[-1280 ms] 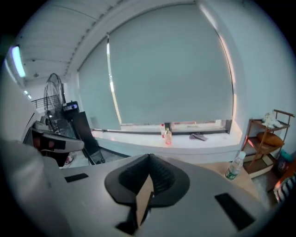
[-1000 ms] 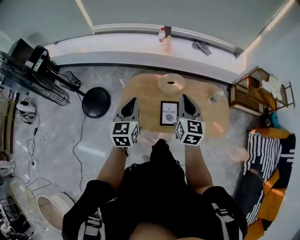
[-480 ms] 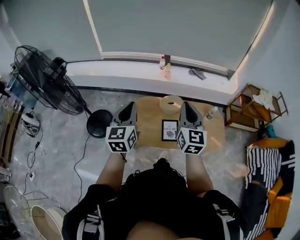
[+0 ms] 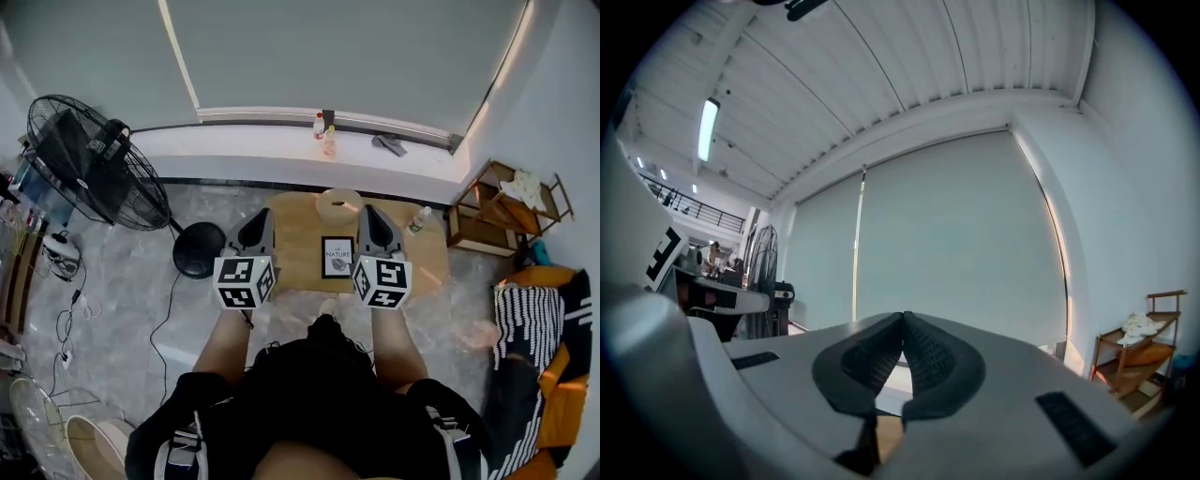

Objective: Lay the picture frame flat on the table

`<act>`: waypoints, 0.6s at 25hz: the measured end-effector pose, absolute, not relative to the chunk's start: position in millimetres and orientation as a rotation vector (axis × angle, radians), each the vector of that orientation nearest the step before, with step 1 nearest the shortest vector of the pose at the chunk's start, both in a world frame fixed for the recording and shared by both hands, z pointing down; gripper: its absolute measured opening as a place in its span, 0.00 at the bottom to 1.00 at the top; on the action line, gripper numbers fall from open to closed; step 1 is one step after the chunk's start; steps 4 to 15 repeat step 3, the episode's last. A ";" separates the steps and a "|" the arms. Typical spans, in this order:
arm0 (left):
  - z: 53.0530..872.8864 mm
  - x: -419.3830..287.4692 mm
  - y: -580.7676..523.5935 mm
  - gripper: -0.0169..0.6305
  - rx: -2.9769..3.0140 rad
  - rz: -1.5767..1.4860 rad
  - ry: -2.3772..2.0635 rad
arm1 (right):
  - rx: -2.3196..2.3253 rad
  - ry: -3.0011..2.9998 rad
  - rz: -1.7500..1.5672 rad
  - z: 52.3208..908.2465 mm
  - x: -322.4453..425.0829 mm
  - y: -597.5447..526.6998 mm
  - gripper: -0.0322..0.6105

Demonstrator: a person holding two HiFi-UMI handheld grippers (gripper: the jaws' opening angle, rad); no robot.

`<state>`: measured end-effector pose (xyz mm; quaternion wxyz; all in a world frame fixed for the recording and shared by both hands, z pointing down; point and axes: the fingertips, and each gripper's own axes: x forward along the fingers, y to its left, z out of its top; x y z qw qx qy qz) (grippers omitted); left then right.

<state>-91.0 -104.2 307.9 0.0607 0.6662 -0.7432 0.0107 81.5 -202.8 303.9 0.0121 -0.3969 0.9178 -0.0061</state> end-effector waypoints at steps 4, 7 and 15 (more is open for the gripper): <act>307.6 -87.5 -100.9 0.06 2.017 0.039 -2.253 | -1.225 2.868 -0.026 304.6 82.4 -201.0 0.07; 307.6 -87.5 -100.9 0.06 2.017 0.039 -2.253 | -1.225 2.868 -0.026 304.6 82.4 -201.0 0.07; 307.6 -87.5 -100.9 0.06 2.017 0.039 -2.253 | -1.225 2.868 -0.026 304.6 82.4 -201.0 0.07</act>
